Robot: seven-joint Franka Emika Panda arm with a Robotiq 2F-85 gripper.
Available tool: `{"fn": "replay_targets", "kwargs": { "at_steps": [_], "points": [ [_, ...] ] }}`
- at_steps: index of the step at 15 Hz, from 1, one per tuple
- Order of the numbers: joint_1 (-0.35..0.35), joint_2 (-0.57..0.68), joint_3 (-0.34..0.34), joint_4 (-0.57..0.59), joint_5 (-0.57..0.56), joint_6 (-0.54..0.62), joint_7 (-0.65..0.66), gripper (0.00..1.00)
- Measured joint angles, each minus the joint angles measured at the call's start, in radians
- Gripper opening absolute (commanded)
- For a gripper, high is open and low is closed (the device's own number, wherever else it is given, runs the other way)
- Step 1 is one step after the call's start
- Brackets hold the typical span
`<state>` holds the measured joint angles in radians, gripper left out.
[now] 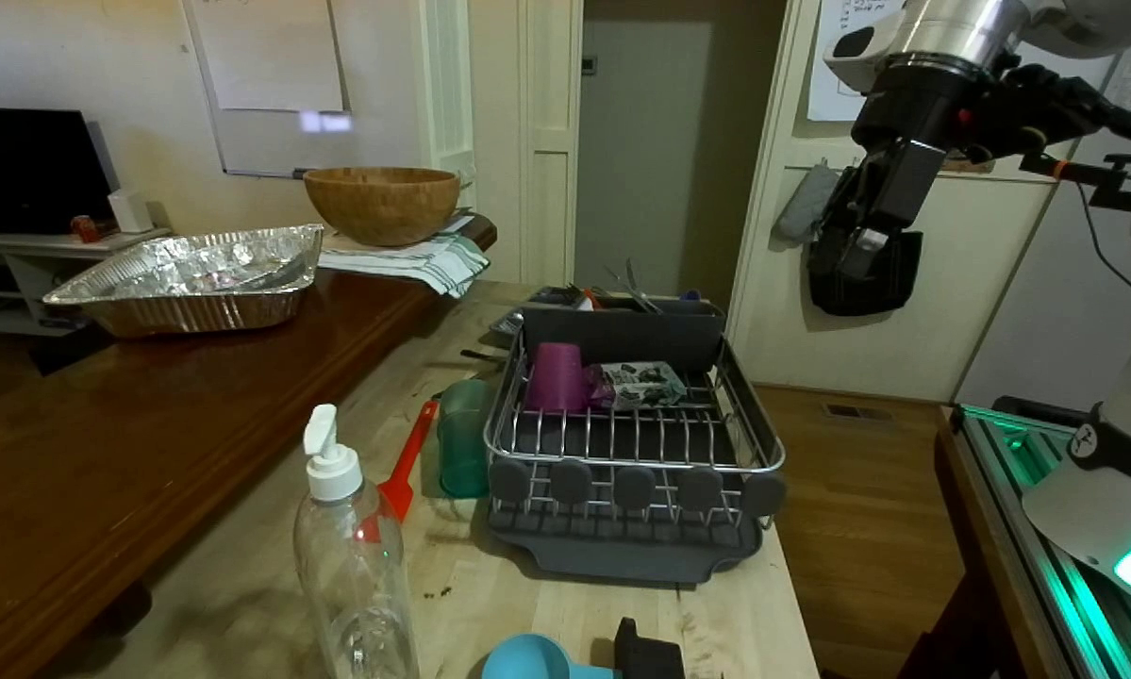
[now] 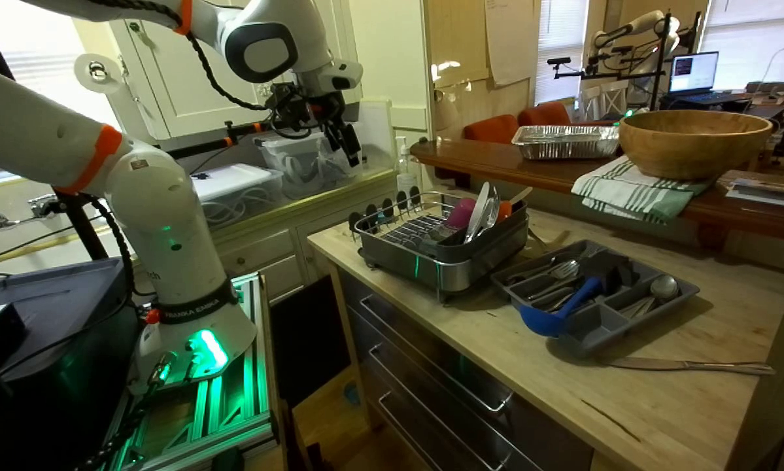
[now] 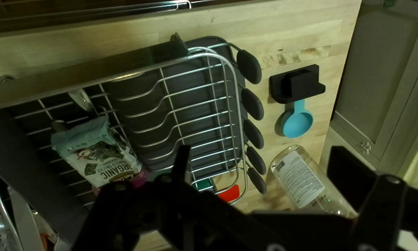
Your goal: Put the purple cup on the left side of the counter.
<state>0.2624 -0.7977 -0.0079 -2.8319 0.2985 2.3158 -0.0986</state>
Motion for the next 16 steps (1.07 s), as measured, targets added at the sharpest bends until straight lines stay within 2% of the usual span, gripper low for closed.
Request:
{"fn": "replay_targets", "kwargs": {
  "at_steps": [9, 16],
  "points": [
    [-0.034, 0.059, -0.01, 0.096, -0.021, 0.0, -0.037, 1.0],
    [-0.066, 0.252, -0.083, 0.268, -0.057, -0.019, -0.165, 1.0]
  ]
}}
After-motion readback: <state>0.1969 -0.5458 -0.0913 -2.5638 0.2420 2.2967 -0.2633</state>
